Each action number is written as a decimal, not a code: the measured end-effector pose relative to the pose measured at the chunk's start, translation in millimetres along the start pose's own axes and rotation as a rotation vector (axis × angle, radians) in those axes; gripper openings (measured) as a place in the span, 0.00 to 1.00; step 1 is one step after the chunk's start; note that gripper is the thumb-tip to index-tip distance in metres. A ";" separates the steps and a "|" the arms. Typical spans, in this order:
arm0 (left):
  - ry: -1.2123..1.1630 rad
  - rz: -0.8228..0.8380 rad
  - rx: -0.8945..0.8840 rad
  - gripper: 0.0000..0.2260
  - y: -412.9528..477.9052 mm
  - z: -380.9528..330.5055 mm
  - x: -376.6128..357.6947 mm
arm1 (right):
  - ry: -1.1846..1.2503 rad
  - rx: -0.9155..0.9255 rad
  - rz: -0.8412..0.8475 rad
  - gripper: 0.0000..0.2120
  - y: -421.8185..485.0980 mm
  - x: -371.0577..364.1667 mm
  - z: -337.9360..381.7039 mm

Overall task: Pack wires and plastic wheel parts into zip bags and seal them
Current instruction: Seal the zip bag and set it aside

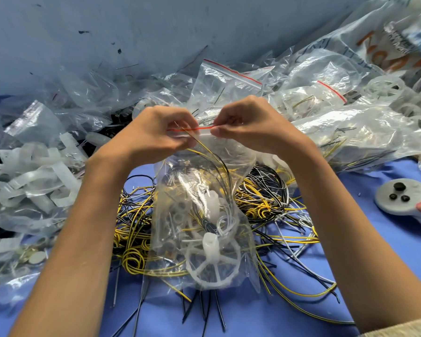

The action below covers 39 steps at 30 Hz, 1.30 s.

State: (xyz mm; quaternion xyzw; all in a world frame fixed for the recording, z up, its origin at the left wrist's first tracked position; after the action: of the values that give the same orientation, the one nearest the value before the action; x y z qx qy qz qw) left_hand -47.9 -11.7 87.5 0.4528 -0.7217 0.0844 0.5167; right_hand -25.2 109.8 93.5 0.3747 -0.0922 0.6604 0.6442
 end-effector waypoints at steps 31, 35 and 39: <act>0.215 -0.260 -0.214 0.06 1.6 -12.0 14.8 | 0.033 -0.004 -0.024 0.02 1.6 5.7 -9.7; 0.237 -0.290 -0.266 0.04 -0.7 -17.3 14.9 | 0.014 -0.004 -0.027 0.05 1.1 5.0 -8.5; 0.243 -0.327 -0.277 0.04 -2.0 -17.3 16.9 | 0.014 -0.004 -0.028 0.04 1.4 4.5 -9.5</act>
State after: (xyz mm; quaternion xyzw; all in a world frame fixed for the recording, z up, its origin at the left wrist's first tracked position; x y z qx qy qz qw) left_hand -35.8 -12.2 108.5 0.4750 -0.5760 -0.0461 0.6636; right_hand -29.6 118.8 90.1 0.3701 -0.0836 0.6539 0.6546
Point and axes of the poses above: each hand's wrist, its own y-axis towards the middle knuckle, its own x-axis out of the back of the hand, z = x × y, the point moved 10 cm from there along y, towards the middle knuckle, and after that the axes turned 10 degrees about y, right-handed, at the moved point
